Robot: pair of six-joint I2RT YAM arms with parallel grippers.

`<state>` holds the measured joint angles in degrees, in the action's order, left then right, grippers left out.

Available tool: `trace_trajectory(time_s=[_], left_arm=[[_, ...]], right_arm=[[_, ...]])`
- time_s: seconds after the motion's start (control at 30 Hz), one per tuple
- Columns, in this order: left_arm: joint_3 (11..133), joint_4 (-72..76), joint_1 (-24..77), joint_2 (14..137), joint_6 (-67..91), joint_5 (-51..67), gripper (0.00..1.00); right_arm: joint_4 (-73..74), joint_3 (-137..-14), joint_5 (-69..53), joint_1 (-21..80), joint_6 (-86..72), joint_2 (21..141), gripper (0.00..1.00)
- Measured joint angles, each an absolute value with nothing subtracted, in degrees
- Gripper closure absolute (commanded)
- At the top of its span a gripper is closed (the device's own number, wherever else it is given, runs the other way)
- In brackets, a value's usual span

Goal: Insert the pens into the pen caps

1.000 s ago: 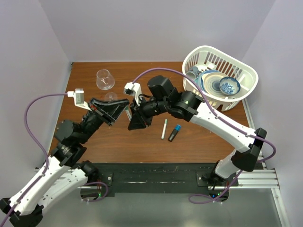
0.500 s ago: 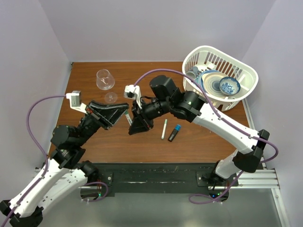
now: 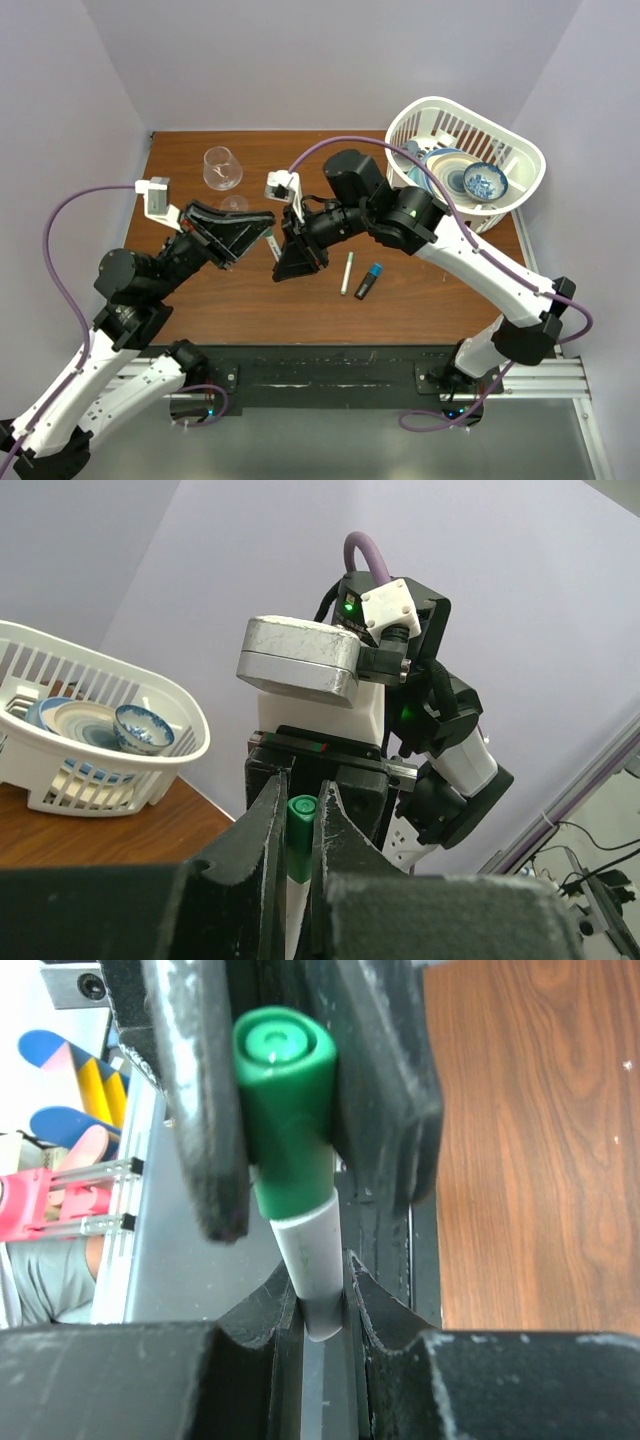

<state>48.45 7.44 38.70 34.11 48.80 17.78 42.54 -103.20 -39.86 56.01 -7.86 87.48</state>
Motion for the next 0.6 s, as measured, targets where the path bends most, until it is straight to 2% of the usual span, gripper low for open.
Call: trace_trajectory(time_s=[0.27,0.6], left_arm=[[46.65,13.04,38.70,34.96,51.16,19.90,1.00],[51.27,5.37,39.16,36.58,43.57,16.01,1.00]], right_arm=[[41.58,-103.09,-42.57,56.01,-8.08,87.24,1.00],[38.72,-101.78,-36.34,55.99,-9.65,86.85,1.00]])
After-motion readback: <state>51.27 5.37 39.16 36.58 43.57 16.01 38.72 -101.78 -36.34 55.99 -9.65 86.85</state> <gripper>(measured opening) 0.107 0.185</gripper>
